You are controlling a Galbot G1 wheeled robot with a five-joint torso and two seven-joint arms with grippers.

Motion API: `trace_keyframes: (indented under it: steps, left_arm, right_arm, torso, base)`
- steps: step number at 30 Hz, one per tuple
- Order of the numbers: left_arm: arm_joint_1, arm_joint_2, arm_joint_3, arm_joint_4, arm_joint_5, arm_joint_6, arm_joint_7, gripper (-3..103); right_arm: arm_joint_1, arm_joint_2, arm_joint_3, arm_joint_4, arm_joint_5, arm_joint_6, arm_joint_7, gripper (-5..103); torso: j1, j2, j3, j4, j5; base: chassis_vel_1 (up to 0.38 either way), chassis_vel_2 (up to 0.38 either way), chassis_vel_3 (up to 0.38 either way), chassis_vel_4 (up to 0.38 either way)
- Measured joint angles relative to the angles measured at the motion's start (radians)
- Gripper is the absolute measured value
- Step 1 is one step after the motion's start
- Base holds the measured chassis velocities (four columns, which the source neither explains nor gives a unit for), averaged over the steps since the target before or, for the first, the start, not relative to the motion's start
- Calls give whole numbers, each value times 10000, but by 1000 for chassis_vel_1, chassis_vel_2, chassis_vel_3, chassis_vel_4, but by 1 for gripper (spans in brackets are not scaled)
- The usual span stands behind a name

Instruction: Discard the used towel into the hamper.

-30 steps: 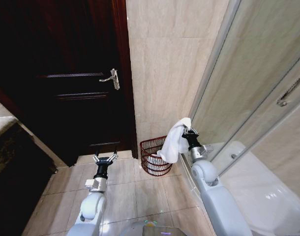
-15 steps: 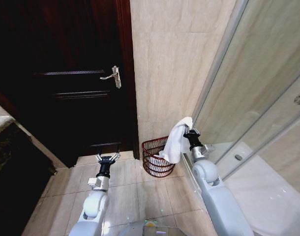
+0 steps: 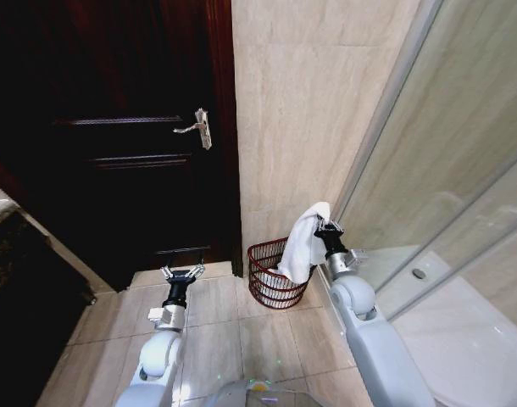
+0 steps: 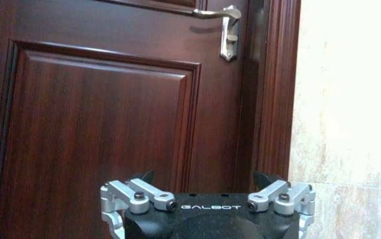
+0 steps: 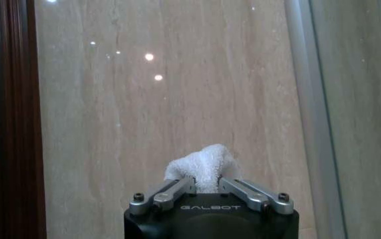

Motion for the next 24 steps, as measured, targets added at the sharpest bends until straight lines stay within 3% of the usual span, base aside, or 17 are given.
trace_keyframes:
  steps: [24]
  left_arm:
    - [141,-98,-44,-61,109,-35,52,100]
  right_arm:
    - [-87,-34,101,102,149,10,187,3]
  torso:
    - [-392,-933,-543,0,0]
  base:
    - [-7,18,4,-19]
